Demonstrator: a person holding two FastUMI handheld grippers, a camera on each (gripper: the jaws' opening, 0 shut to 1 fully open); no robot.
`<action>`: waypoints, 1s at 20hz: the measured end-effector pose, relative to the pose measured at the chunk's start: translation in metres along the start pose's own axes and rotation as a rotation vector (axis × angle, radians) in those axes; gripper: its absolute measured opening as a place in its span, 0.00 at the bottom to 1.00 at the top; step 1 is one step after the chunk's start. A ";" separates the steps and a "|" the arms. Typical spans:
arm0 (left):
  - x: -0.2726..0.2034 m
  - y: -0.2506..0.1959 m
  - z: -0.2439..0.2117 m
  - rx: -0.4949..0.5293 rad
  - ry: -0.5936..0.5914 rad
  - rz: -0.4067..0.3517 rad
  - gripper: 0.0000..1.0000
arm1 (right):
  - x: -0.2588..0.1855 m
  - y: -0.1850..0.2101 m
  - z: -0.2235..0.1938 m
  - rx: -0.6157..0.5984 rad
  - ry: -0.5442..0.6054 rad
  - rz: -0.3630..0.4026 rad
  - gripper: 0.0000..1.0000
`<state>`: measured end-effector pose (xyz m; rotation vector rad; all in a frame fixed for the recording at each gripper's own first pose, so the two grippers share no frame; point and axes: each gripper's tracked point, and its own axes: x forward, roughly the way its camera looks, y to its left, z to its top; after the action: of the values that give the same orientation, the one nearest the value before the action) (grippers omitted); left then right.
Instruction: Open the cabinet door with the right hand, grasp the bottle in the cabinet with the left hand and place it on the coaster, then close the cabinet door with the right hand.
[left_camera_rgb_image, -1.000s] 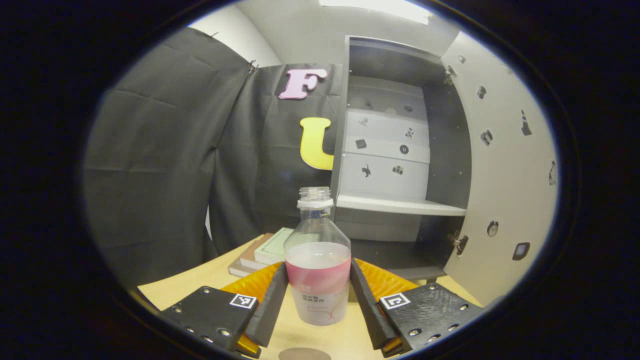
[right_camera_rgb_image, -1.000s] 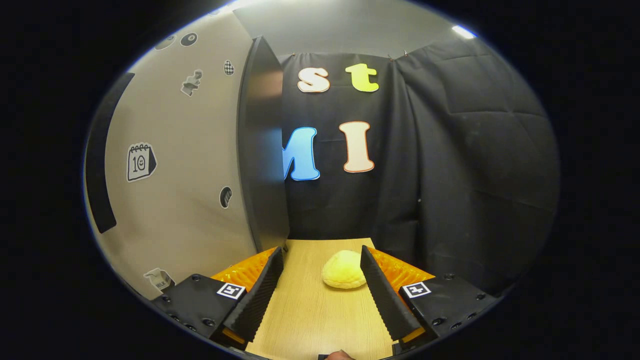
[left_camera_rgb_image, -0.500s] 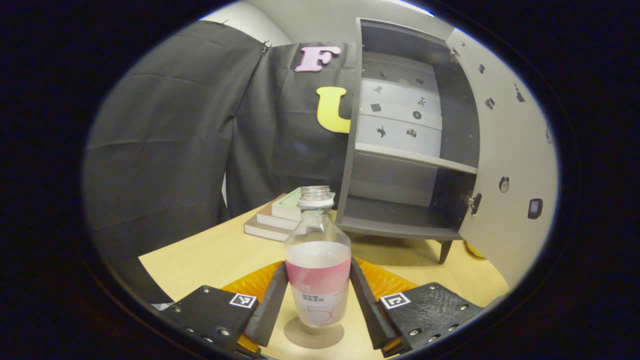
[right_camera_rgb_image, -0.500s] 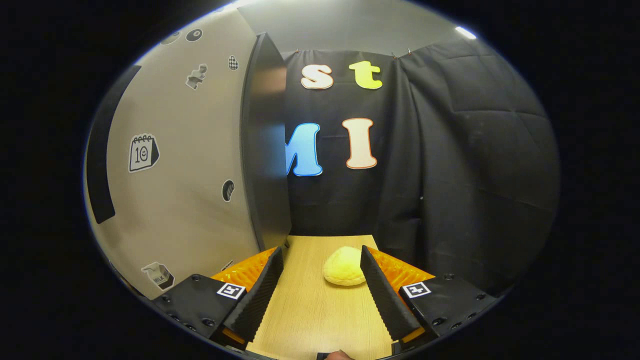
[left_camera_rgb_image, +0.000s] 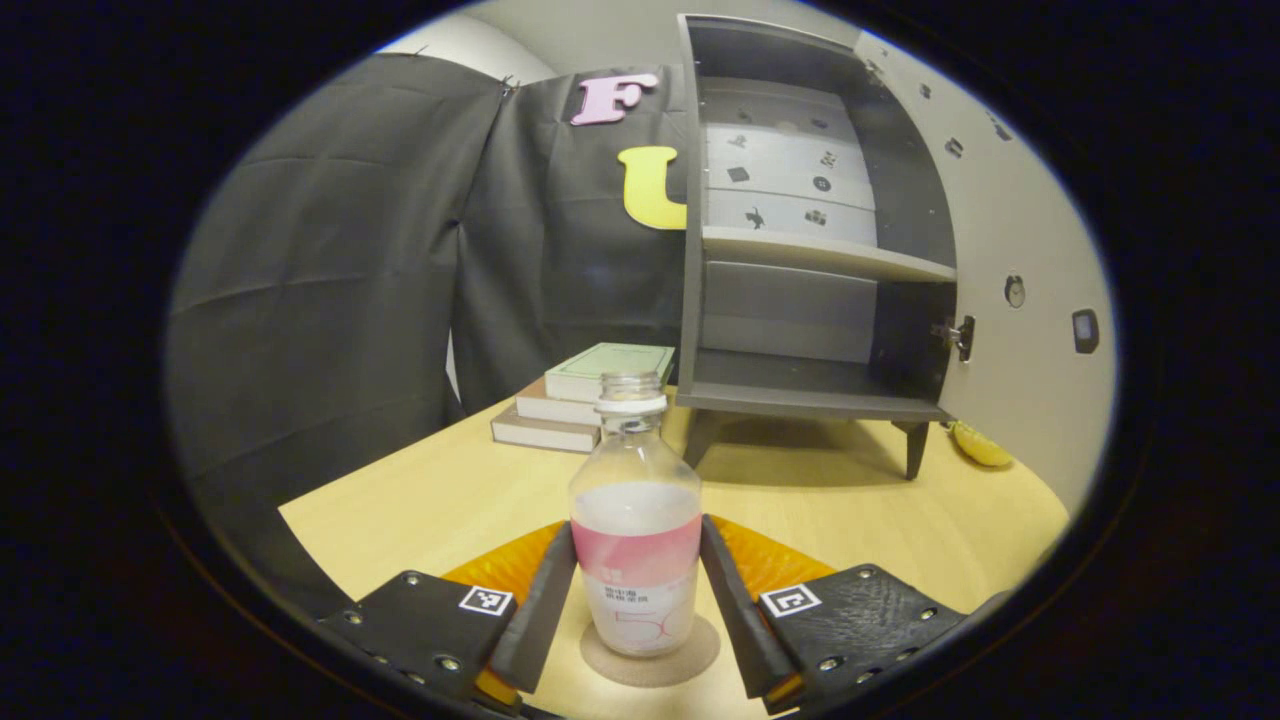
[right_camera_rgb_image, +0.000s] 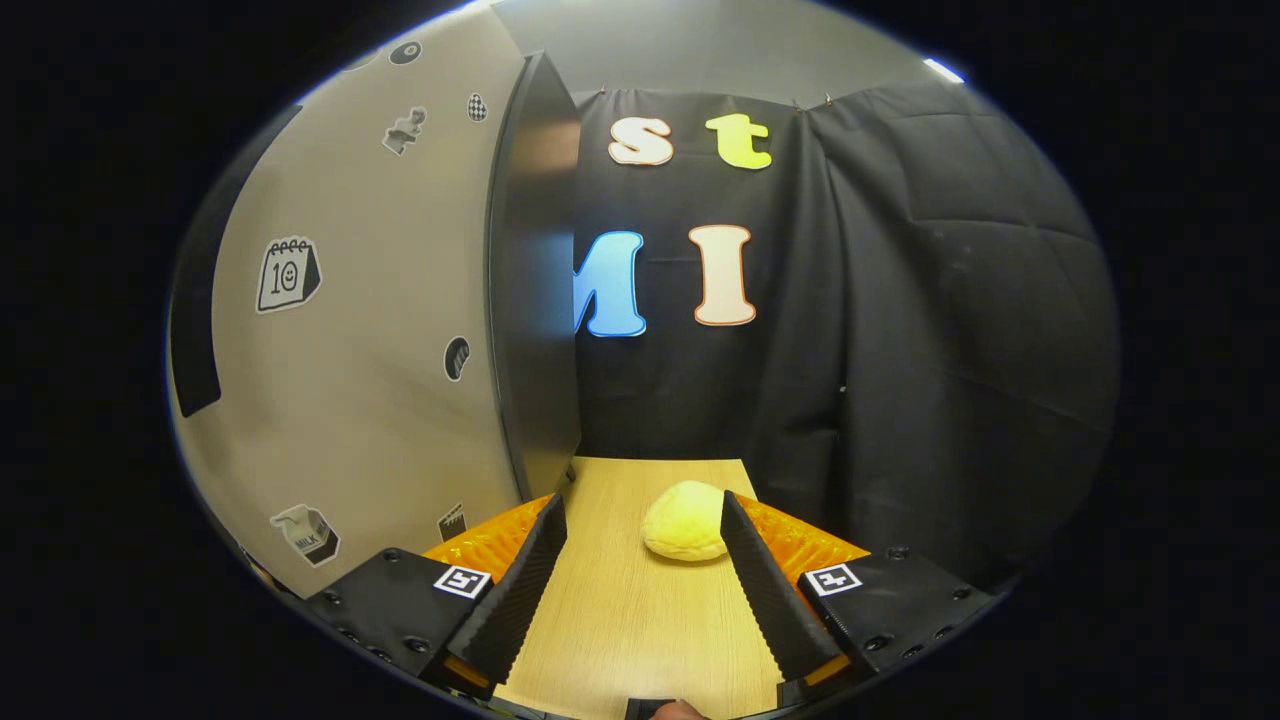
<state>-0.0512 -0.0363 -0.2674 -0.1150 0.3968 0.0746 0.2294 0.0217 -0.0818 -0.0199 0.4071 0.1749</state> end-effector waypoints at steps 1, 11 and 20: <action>0.002 0.000 -0.004 -0.008 0.002 0.004 0.75 | 0.000 0.000 0.000 -0.005 0.002 0.000 0.98; -0.013 -0.011 -0.019 0.047 0.019 0.008 0.76 | 0.007 0.004 -0.009 -0.008 0.024 0.008 0.98; -0.017 -0.013 -0.036 0.041 0.081 0.028 0.77 | 0.015 0.010 -0.015 0.008 0.033 0.026 0.98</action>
<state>-0.0789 -0.0543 -0.2926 -0.0723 0.4808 0.0893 0.2351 0.0330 -0.1010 -0.0100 0.4407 0.1986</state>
